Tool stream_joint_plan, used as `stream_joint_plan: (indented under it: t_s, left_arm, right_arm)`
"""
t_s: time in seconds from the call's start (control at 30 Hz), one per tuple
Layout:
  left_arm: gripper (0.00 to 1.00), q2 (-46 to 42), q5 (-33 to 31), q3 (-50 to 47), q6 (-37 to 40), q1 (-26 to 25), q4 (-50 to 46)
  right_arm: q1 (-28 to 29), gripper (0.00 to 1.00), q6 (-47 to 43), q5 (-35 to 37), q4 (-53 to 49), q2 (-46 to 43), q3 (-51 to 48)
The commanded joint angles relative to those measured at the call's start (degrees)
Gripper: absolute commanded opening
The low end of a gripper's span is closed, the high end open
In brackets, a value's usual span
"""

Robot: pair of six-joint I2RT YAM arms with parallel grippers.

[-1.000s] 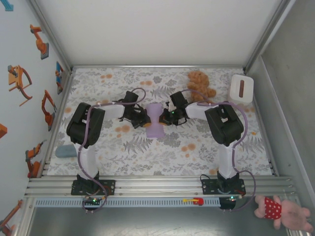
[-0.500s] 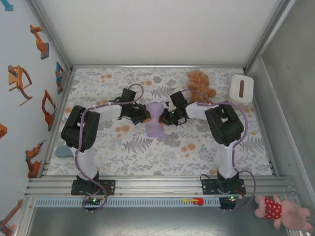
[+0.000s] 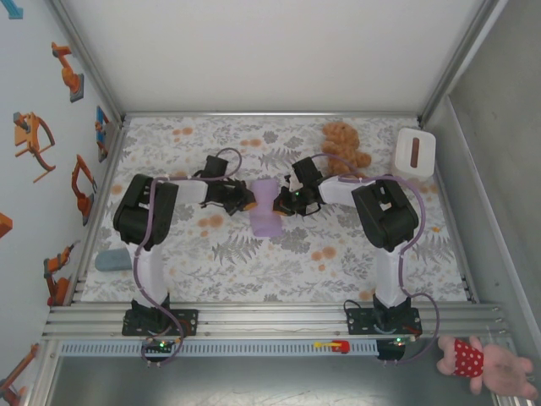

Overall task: Fold a paper plane with a square sheet of paper (pick it up from the middle)
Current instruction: First fold the square sheet of paper in half at the center of the table.

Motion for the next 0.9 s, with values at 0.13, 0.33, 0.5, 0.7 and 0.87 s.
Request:
stream_joint_plan:
  t_s: [0.13, 0.33, 0.5, 0.7, 0.87]
  left_arm:
    - [0.00, -6.10, -2.52, -2.05, 3.30, 4.33, -5.70]
    - [0.01, -6.72, -1.18, 0.26, -0.90, -1.42, 0.53]
    - [0.00, -1.11, -1.12, 2.49, -4.07, -4.64, 3.67]
    - [0.00, -0.33, -2.46, -0.59, -2.94, -3.78, 2.40]
    - [0.00, -1.68, -4.31, -6.43, -2.06, -0.89, 2.39]
  right_arm:
    - [-0.61, 0.00, -1.06, 16.65, -14.30, 8.54, -5.84]
    - [-0.63, 0.00, -1.01, 16.44, -14.24, 8.87, -5.50]
    - [-0.62, 0.00, -1.05, 16.38, -14.23, 9.05, -5.35]
    - [-0.67, 0.00, -1.26, 16.64, -14.36, 8.96, -5.54]
    - [-0.71, 0.00, -1.14, 17.17, -14.23, 9.41, -5.46]
